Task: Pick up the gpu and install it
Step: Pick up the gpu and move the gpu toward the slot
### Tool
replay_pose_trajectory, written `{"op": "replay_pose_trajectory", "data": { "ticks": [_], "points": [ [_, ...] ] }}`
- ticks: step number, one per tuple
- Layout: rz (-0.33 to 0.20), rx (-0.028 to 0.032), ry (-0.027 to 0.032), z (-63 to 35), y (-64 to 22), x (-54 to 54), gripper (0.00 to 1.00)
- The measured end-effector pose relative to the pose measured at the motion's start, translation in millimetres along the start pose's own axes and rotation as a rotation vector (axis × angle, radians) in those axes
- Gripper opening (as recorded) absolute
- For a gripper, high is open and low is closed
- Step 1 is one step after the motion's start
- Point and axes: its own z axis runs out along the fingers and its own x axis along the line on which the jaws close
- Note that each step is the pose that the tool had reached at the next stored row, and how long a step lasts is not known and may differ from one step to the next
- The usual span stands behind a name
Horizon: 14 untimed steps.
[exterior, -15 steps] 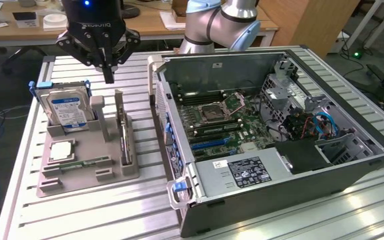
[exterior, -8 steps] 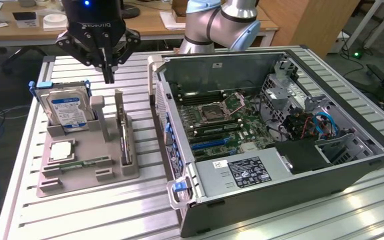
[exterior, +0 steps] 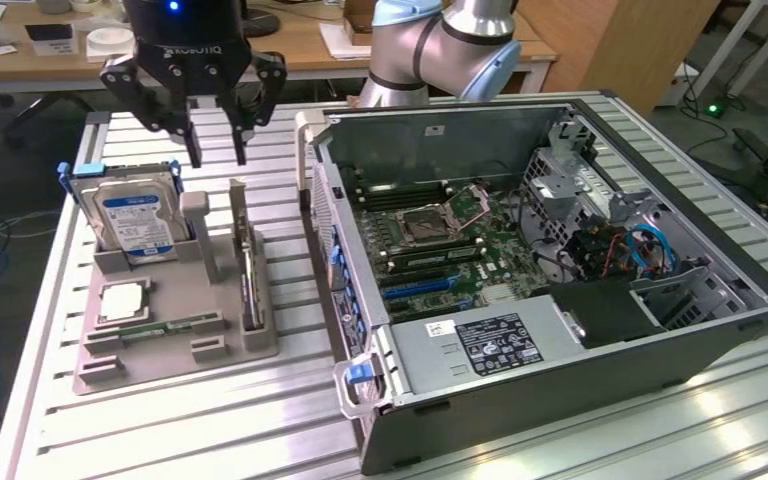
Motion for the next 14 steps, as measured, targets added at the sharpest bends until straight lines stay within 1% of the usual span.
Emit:
{"op": "replay_pose_trajectory", "data": {
  "ticks": [3, 5, 6, 8, 10, 12, 13, 14],
  "points": [
    [0.0, 0.0, 0.0, 0.0, 0.0, 0.0, 0.58],
    [0.0, 0.0, 0.0, 0.1, 0.0, 0.0, 0.58],
    [-0.001, 0.0, 0.0, 0.4, 0.0, 0.0, 0.65],
    [-0.009, 0.0, 0.0015, 1.3, 0.1, 0.1, 0.65],
    [-0.028, 0.0013, 0.0052, 2.8, 0.1, 0.2, 0.65],
    [-0.047, 0.0048, 0.0107, 4.5, 0.0, 0.2, 0.65],
    [-0.051, 0.0054, 0.0121, 5.2, -0.1, 0.1, 0.65],
    [-0.051, 0.0055, 0.0123, 6.2, -0.2, 0.2, 0.65]
  ]
}}
